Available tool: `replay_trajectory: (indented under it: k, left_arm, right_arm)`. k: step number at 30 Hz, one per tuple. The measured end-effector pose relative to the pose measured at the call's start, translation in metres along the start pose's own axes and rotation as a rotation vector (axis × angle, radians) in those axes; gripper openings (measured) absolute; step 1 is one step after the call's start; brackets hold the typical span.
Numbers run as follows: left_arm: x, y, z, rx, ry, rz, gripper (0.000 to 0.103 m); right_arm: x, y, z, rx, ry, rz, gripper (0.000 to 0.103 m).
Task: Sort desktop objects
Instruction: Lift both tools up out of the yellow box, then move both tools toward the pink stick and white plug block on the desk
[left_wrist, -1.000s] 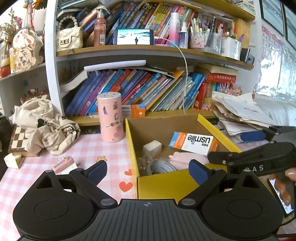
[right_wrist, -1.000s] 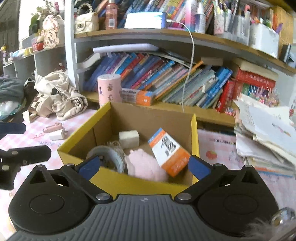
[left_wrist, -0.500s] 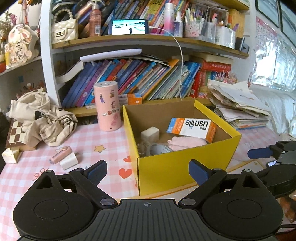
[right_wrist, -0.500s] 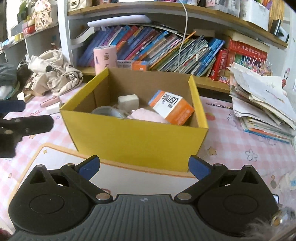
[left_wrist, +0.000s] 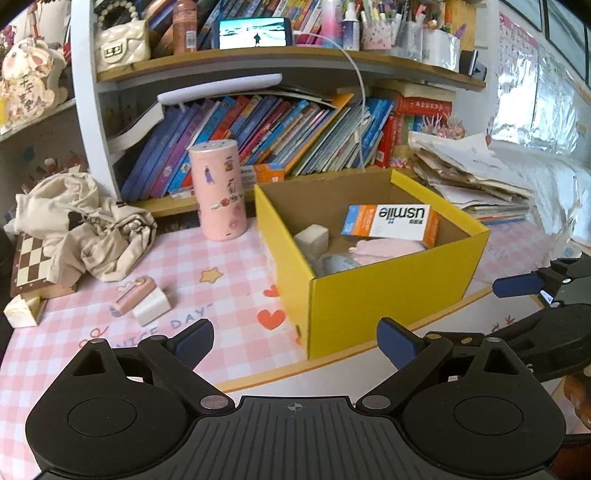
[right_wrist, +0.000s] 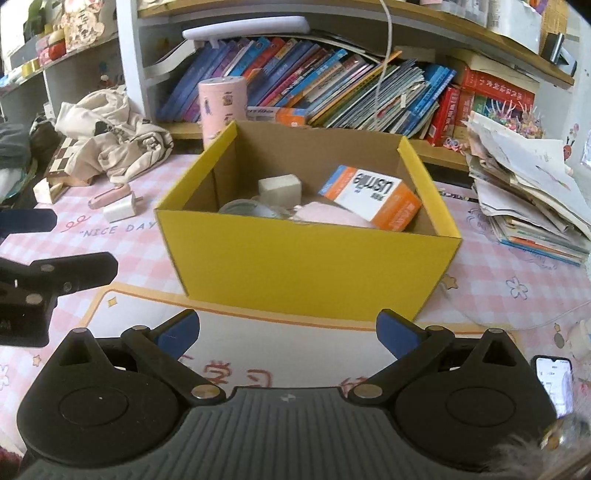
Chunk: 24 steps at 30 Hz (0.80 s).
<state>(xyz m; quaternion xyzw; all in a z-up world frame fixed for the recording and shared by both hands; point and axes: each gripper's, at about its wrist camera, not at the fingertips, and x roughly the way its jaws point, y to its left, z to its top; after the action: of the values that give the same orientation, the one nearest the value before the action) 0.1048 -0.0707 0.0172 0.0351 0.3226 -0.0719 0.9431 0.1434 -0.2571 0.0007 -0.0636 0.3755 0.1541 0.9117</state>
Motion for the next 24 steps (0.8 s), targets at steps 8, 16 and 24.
replay_trajectory:
  k: [8,16,24]
  left_arm:
    - [-0.003,0.02,-0.004,0.027,0.007,-0.025,0.097]
    - [-0.004,0.036,-0.006,0.06,0.012,-0.054,0.097]
    - [-0.007,0.052,-0.009,0.095,0.016,-0.079,0.097]
  right_arm:
    - [-0.002,0.031,0.0,-0.015,0.008,-0.003,0.103]
    - [-0.001,0.049,-0.002,0.018,0.02,-0.027,0.103]
    - [0.0,0.069,-0.005,0.044,0.029,-0.047,0.103]
